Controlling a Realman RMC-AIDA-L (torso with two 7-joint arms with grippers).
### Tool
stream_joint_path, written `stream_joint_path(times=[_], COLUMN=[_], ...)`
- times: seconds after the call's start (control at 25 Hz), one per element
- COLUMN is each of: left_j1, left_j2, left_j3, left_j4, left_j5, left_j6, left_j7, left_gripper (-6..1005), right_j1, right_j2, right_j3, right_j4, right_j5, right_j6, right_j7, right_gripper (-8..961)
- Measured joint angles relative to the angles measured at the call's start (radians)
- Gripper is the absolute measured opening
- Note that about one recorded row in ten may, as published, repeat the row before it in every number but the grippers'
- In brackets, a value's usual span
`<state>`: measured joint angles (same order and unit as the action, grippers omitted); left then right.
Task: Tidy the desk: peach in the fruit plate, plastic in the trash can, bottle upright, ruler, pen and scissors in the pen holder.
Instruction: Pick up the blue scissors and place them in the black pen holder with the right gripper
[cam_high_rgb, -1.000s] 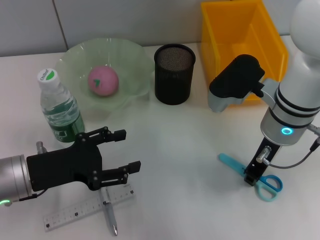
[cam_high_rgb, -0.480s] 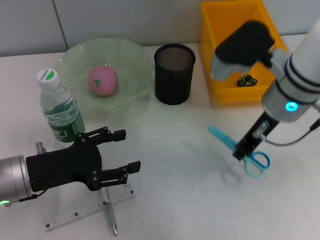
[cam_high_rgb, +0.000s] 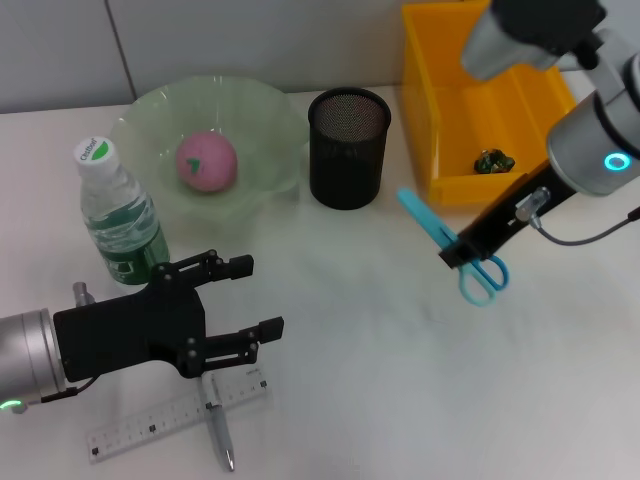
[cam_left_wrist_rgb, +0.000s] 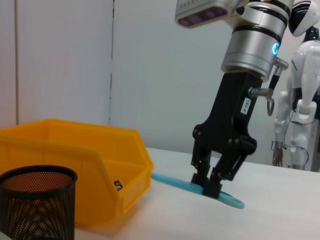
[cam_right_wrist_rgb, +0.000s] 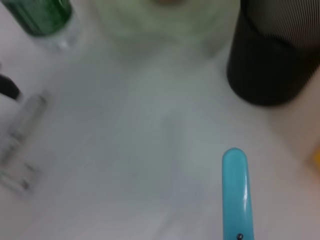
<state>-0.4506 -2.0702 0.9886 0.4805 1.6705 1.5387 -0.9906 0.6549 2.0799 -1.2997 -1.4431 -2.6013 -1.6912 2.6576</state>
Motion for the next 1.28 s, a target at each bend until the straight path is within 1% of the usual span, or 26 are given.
stream_joint_path(times=[0.28,0.44,0.52,0.68,0.96,1.04,1.16,1.28], left_j1=[0.001,0.004,0.004,0.001,-0.003,-0.006,-0.006,-0.003], left_j2=[0.0,0.001,-0.001,-0.001,-0.001,-0.001,-0.001,-0.002], left_j3=[-0.001,-0.001,-0.001,0.002,-0.001,-0.001,0.0,0.002], left_j4=[0.0,-0.003,-0.018,-0.026,-0.058,-0.068,-0.077,-0.078], left_j5=[-0.006,-0.013,-0.038,-0.06,-0.075,-0.082,-0.1,-0.112], left_j6=[0.002,0.003,0.003,0.004,0.002,0.0,0.0,0.001], left_j7=[-0.003,-0.001,0.005,0.007,0.01,0.01,0.01,0.005], left_gripper=[801,801,801,801,800,800,800,800], right_j1=[-0.056,-0.077,-0.085,-0.082,-0.077,-0.074,-0.072,-0.074], right_j2=[0.0,0.0,-0.001,-0.004,-0.013,-0.014,-0.019,-0.022], right_j3=[0.147,0.252,0.305,0.421,0.552,0.58,0.596,0.604], right_j4=[-0.026,0.009,0.05,0.174,0.38,0.438,0.506,0.542], right_j5=[0.191,0.33,0.406,0.525,0.741,0.798,0.876,0.929], right_j6=[0.061,0.095,0.11,0.119,0.122,0.131,0.147,0.163], right_j7=[-0.144,-0.273,-0.356,-0.508,-0.762,-0.81,-0.886,-0.975], right_gripper=[236,236,236,236,235,235,235,235])
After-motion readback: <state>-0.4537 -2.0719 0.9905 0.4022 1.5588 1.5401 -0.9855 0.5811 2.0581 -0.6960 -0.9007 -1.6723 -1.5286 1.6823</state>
